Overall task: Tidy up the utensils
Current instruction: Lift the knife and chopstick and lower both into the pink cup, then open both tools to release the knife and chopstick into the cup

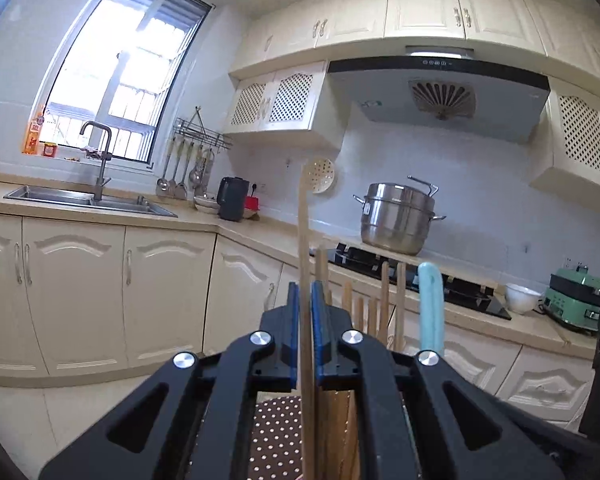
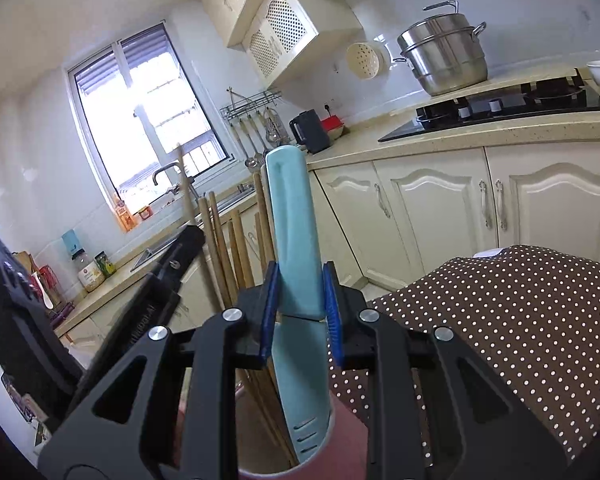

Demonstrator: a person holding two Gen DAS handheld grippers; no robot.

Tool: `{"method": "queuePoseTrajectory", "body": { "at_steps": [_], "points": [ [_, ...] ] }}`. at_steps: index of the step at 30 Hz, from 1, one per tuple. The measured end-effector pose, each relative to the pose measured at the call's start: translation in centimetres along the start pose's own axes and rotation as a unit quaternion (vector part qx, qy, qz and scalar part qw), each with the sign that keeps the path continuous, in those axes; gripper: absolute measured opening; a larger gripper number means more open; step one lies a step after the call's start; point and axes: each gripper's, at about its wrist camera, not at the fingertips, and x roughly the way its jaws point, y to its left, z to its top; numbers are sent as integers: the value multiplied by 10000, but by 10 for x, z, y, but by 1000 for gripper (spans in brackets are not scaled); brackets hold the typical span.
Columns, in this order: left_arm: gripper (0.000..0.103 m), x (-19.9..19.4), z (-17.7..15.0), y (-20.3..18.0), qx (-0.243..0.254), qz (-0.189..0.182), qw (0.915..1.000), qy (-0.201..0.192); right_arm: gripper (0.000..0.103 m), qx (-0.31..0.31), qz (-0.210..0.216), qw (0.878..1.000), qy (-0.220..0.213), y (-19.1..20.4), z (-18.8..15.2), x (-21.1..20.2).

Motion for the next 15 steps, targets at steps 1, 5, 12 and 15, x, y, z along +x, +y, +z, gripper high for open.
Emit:
{"method": "queuePoseTrajectory", "body": {
  "at_steps": [1,5,12,15],
  "points": [
    [6,-1,-1,1,8,37,10000,11,22,-42,9,10000,29,1,-2,-1],
    [6,-6,-2,1,161,169,9997,-31,22,-185,-40,9997,155,4,-9,-3],
    [6,-5,-8,7,156,128,9993,317,22,-153,-97,9990,420,4,-21,-1],
    [6,-9,-13,12,189,153,9989,402,22,-171,-132,9985,506,4,-26,-2]
  ]
}}
